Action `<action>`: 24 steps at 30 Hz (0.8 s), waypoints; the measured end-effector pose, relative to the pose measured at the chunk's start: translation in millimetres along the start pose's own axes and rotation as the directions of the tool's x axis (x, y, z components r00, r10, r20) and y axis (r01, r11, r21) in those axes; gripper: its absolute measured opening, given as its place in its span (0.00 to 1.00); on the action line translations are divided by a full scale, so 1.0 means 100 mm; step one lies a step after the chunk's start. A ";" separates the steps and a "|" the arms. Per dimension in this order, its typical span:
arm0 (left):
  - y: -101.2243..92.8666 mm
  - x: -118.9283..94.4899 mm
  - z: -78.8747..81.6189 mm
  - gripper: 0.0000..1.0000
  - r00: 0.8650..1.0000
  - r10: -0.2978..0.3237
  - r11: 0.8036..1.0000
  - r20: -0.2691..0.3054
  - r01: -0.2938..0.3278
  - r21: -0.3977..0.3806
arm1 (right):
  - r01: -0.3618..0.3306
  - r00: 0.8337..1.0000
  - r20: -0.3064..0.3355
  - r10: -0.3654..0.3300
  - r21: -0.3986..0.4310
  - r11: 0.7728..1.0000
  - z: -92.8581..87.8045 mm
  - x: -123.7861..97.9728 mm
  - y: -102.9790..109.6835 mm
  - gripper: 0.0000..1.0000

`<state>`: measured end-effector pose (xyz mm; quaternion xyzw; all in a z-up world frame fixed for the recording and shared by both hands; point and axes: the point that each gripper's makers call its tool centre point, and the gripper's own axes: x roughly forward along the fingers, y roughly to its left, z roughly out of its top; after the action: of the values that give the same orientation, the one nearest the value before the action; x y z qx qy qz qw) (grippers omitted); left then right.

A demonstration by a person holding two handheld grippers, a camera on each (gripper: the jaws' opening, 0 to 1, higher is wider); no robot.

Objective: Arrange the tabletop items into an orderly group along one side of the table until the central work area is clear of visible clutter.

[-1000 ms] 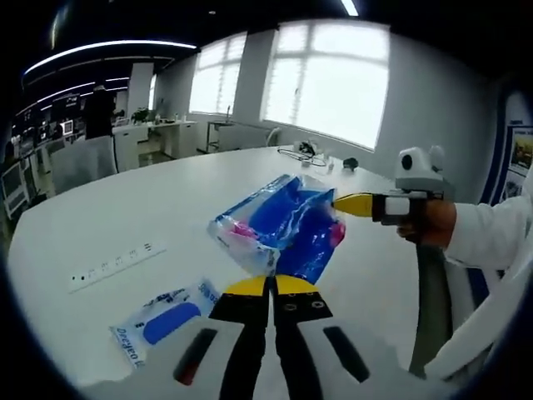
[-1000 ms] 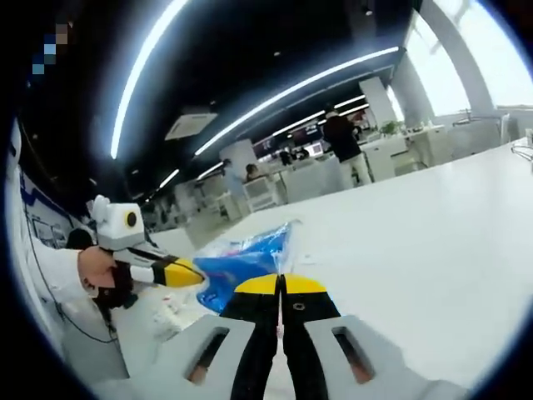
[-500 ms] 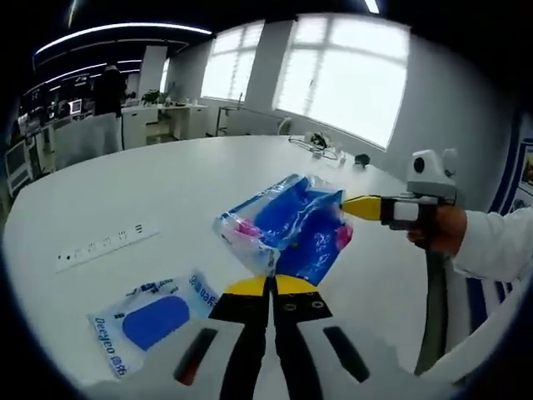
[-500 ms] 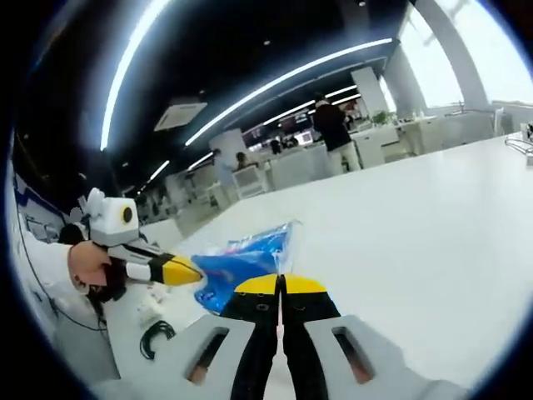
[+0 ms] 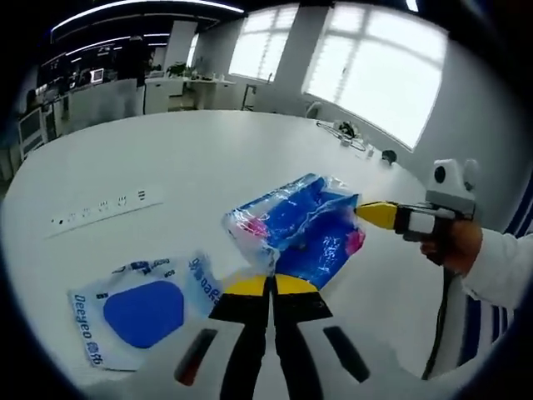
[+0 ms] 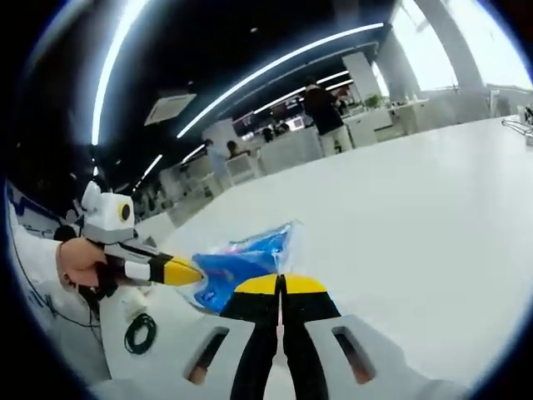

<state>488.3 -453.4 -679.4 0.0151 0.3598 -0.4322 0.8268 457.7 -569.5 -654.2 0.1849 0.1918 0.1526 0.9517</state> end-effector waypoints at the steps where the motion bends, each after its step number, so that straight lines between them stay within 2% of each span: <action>1: 0.02 0.03 -0.03 0.00 1.000 0.007 1.000 -0.012 -0.007 -0.010 | 0.001 1.000 -0.006 -0.001 -0.001 1.000 -0.03 0.03 -0.03 0.00; 9: 0.13 0.23 -0.09 0.00 0.996 0.052 0.998 -0.072 -0.054 -0.028 | 0.007 0.999 -0.034 -0.005 0.045 0.999 -0.19 0.18 -0.21 0.00; 17: 0.18 0.38 -0.17 0.00 0.989 0.071 0.995 -0.127 -0.079 -0.059 | 0.011 0.998 -0.063 -0.007 0.062 0.998 -0.31 0.28 -0.35 0.00; 24: 0.25 0.43 -0.23 0.00 0.982 0.095 0.990 -0.162 -0.111 -0.091 | 0.008 0.997 -0.080 -0.002 0.078 0.997 -0.41 0.35 -0.38 0.00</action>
<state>508.6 -460.7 -729.6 0.0265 0.4439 -0.3679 0.8167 479.5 -578.7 -715.8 0.2155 0.2360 0.1498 0.9356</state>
